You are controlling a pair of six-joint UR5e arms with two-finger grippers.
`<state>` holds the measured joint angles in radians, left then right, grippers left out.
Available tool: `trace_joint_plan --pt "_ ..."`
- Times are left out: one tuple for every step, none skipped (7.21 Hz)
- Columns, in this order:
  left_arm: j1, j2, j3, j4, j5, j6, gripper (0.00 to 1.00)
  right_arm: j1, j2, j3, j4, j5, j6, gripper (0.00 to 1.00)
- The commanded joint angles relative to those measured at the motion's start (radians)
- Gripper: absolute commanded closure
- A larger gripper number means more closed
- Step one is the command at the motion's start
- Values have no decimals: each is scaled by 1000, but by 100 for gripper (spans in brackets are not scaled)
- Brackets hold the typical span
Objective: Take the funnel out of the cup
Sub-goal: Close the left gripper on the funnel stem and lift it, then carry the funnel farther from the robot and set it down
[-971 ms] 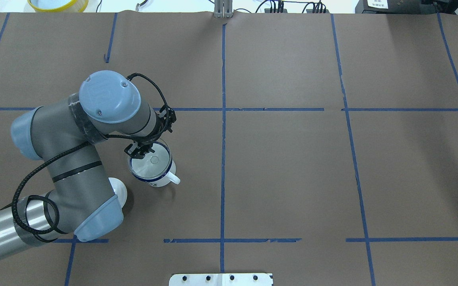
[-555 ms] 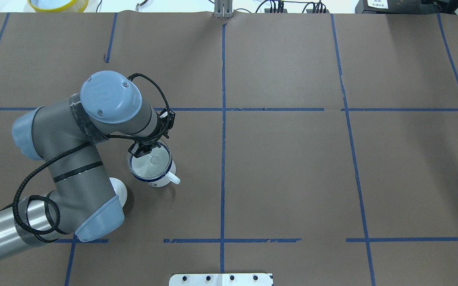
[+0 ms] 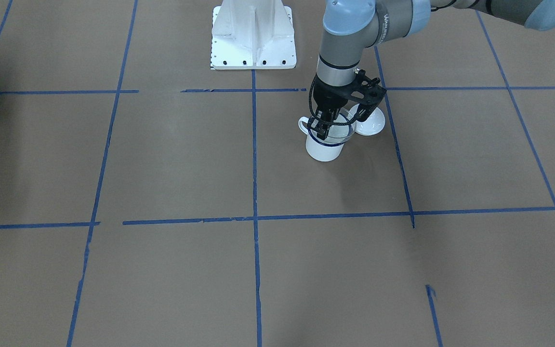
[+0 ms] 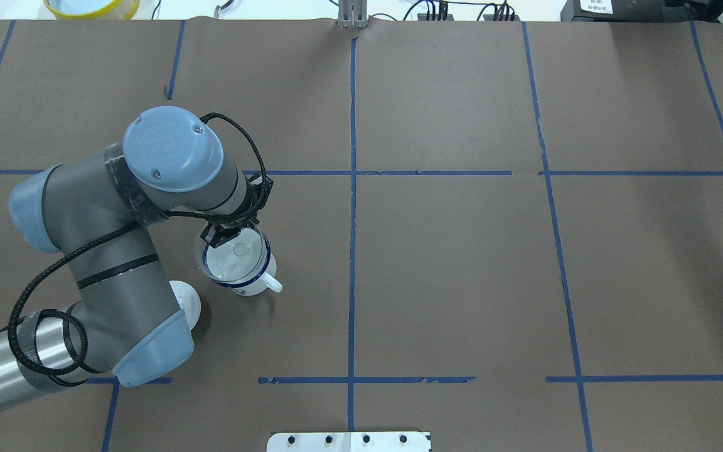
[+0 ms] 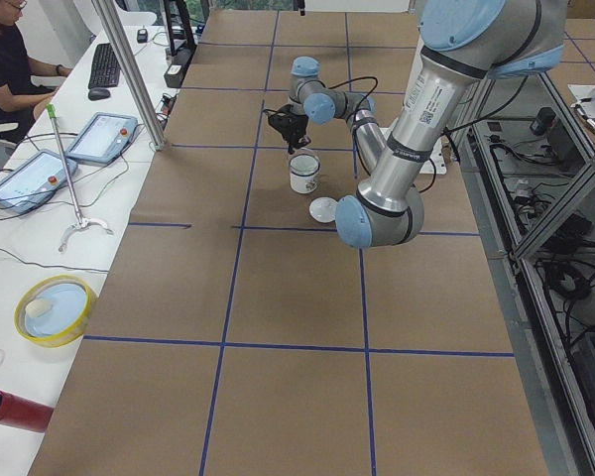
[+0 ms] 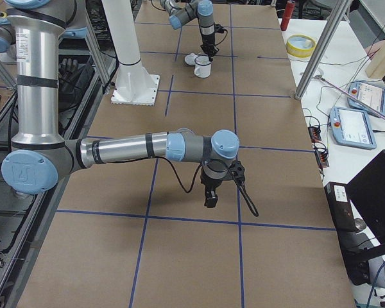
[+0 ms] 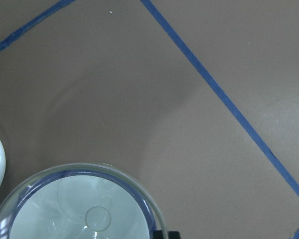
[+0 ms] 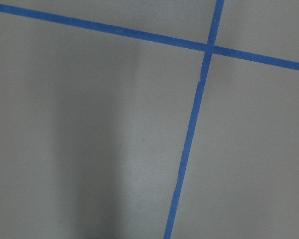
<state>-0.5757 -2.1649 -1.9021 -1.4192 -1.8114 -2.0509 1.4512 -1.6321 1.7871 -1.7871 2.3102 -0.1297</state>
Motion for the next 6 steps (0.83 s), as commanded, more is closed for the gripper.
trace_joint_plan --pt "-22 -82 -75 203 3 53 100 0 0 0 0 0 -1 0" --pt "-65 -129 -75 241 3 87 100 0 0 0 0 0 -1 0" --pt "-102 -145 -75 238 6 125 100 0 0 0 0 0 1 0" --pt "-162 -150 -74 226 3 182 100 0 0 0 0 0 1 0" --pt "-215 -136 -55 97 3 204 100 0 0 0 0 0 -1 0" --pt "-234 -86 2 -114 3 193 100 0 0 0 0 0 1 0"
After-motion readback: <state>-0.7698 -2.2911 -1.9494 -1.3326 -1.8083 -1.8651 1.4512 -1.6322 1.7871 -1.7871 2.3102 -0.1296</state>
